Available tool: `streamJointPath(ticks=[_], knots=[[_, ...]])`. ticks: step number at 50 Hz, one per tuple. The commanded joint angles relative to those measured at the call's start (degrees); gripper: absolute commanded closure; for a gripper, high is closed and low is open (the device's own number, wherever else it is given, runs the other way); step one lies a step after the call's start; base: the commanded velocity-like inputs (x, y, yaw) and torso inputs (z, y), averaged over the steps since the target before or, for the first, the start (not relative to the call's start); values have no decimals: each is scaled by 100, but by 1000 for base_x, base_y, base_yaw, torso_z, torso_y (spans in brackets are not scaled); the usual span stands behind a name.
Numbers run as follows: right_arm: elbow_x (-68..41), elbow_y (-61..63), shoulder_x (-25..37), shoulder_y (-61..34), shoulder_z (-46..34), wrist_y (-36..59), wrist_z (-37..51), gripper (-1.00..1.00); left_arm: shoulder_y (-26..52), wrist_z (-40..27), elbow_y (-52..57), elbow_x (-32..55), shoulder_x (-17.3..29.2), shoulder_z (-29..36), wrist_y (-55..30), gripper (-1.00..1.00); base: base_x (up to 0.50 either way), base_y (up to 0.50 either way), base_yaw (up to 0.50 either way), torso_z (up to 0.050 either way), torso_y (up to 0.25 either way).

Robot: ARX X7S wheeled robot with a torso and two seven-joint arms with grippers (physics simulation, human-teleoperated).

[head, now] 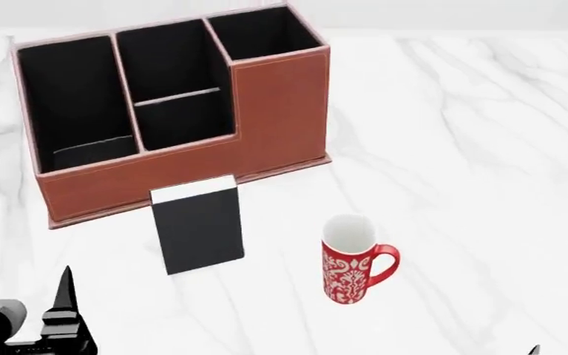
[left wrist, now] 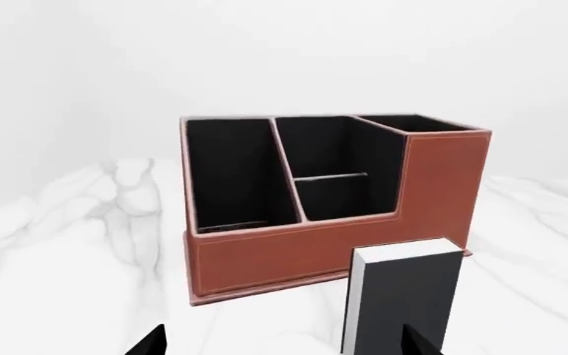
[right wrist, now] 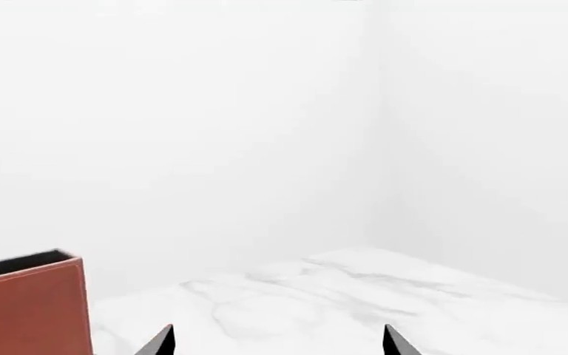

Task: Pick up the book and place it in the front compartment of the caddy.

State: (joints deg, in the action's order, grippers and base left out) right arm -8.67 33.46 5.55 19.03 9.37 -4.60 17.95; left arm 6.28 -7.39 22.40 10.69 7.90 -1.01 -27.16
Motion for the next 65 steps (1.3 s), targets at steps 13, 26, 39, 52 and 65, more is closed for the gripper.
streamJointPath(ticks=[13,26,39,52,65], knots=[[49,207,94,244,83,-193,99,-100,-61,-56,327,301,-3,-300,-66,-100,500,0,0,0,0],[75,339,241,288,-45,-144,138,-100,-73,-140,408,445,32,-292,-202,-100,327,0,0,0,1],[46,491,218,596,118,-512,323,-100,-108,-190,462,505,94,-266,-172,-100,500,0,0,0,0],[65,480,203,778,144,-855,441,-100,-185,-202,506,570,153,-229,-108,-100,372,0,0,0,2],[9,552,285,833,121,-879,515,-100,-182,-247,494,634,207,-193,-76,-100,245,0,0,0,0]])
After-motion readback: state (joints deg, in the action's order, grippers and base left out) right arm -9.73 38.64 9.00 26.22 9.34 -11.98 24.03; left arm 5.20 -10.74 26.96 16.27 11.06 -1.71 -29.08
